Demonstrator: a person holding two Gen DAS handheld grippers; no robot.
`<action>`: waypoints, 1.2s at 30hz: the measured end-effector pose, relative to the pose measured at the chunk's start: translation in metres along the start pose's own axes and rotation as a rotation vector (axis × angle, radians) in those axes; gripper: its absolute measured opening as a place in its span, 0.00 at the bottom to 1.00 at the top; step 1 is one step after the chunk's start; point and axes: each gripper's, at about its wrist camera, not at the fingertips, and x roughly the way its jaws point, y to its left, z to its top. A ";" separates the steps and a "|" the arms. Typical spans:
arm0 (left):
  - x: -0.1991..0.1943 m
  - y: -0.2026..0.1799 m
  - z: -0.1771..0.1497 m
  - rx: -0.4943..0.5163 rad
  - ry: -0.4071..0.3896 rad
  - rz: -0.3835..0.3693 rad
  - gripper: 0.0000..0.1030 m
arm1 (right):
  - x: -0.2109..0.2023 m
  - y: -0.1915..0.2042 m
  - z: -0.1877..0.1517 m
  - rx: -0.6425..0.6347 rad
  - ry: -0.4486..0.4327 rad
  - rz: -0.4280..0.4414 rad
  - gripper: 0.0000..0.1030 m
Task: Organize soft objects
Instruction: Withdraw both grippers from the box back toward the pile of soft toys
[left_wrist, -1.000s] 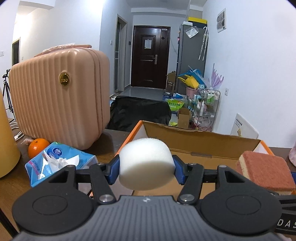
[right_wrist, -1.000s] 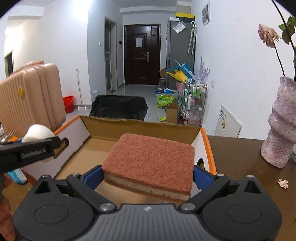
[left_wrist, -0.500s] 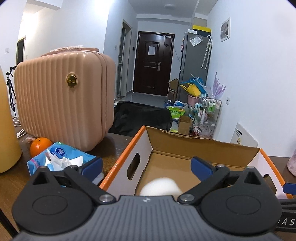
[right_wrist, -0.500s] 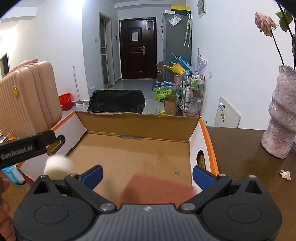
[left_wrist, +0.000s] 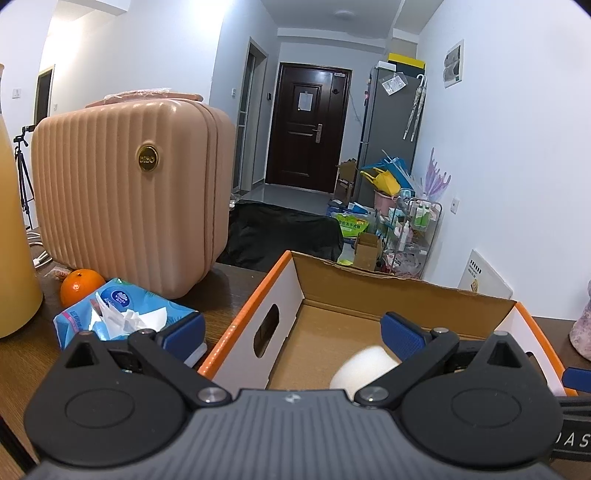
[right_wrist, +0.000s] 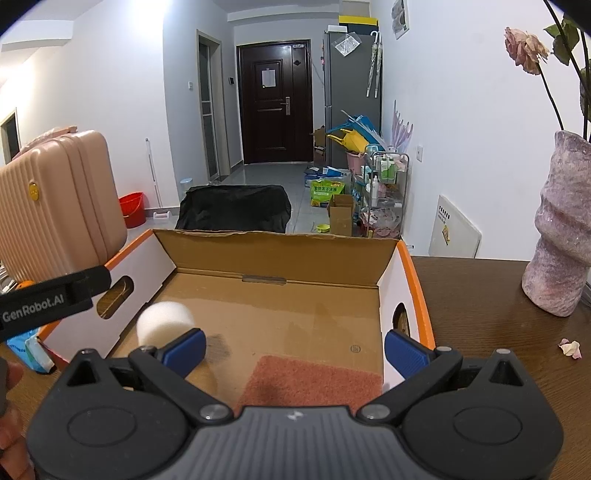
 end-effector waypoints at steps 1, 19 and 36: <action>0.000 -0.001 0.000 0.002 0.001 0.000 1.00 | 0.000 0.000 0.000 0.000 0.000 0.001 1.00; -0.039 0.009 -0.007 0.011 -0.025 -0.021 1.00 | -0.046 -0.001 -0.004 0.002 -0.075 0.015 1.00; -0.108 0.024 -0.041 0.059 -0.043 -0.021 1.00 | -0.115 0.006 -0.042 -0.051 -0.138 0.057 1.00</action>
